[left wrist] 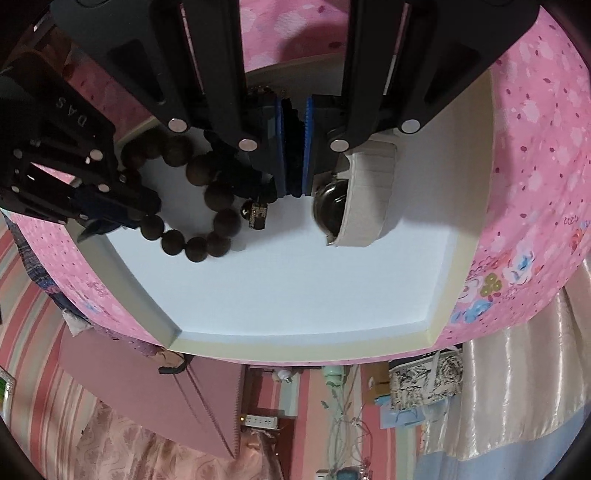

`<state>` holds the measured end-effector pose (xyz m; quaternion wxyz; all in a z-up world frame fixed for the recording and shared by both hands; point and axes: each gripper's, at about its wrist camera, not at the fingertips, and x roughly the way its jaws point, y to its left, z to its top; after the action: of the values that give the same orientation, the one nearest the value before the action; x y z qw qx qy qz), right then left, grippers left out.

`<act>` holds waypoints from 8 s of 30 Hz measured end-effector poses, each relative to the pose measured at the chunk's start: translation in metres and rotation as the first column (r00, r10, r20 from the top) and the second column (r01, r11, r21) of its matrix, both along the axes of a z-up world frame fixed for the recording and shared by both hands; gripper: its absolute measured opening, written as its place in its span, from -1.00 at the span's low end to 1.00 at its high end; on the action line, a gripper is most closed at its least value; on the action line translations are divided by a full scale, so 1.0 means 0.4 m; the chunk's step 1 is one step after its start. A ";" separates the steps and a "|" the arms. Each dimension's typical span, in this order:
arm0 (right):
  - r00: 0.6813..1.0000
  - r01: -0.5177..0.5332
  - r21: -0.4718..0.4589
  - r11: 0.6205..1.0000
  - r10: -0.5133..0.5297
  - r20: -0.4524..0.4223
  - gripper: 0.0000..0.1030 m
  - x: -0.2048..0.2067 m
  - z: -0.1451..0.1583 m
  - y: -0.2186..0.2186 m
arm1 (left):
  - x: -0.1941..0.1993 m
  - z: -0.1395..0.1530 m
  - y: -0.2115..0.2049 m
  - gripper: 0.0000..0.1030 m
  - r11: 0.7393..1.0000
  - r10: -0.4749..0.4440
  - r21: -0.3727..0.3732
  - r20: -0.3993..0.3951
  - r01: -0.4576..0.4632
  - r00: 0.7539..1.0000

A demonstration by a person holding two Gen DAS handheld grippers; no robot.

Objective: Organize jewelry
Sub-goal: 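Lower the bead bracelet and black scrunchie into the tray and open both grippers, then move both grippers back toward the remaining jewelry on the bedspread, then grasp the cream scrunchie with the left gripper while the right gripper grasps the black leather bracelet, then carry the cream scrunchie and black leather bracelet into the white tray with both grippers, then open both grippers to release the scrunchie and leather bracelet in the tray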

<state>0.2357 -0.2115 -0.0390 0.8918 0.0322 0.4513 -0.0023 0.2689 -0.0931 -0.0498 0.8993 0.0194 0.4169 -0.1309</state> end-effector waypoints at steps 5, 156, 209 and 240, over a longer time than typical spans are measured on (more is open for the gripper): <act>1.000 -0.005 -0.012 1.000 0.005 -0.018 -0.63 -0.005 -0.002 0.011 | 0.008 -0.001 0.014 -0.87 0.999 0.030 -0.013 -0.004 -0.030 1.000; 0.982 0.050 0.145 0.988 -0.076 0.176 -0.77 -0.036 0.084 -0.019 | -0.064 0.101 0.087 -0.97 0.986 -0.059 -0.146 0.141 0.079 0.988; 0.982 0.092 0.021 0.996 -0.094 0.167 -0.06 -0.053 0.047 0.006 | -0.059 0.037 0.041 -0.62 0.992 -0.082 -0.084 0.110 0.091 0.991; 0.976 0.109 0.013 0.994 -0.110 0.186 0.07 -0.058 0.049 0.007 | -0.086 0.061 0.040 -0.09 0.995 -0.080 -0.042 0.188 0.089 0.979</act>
<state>0.2123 -0.2086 -0.0195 0.9286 0.0581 0.3635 -0.0478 0.2343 -0.0771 -0.0255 0.9281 0.0265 0.3264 -0.1772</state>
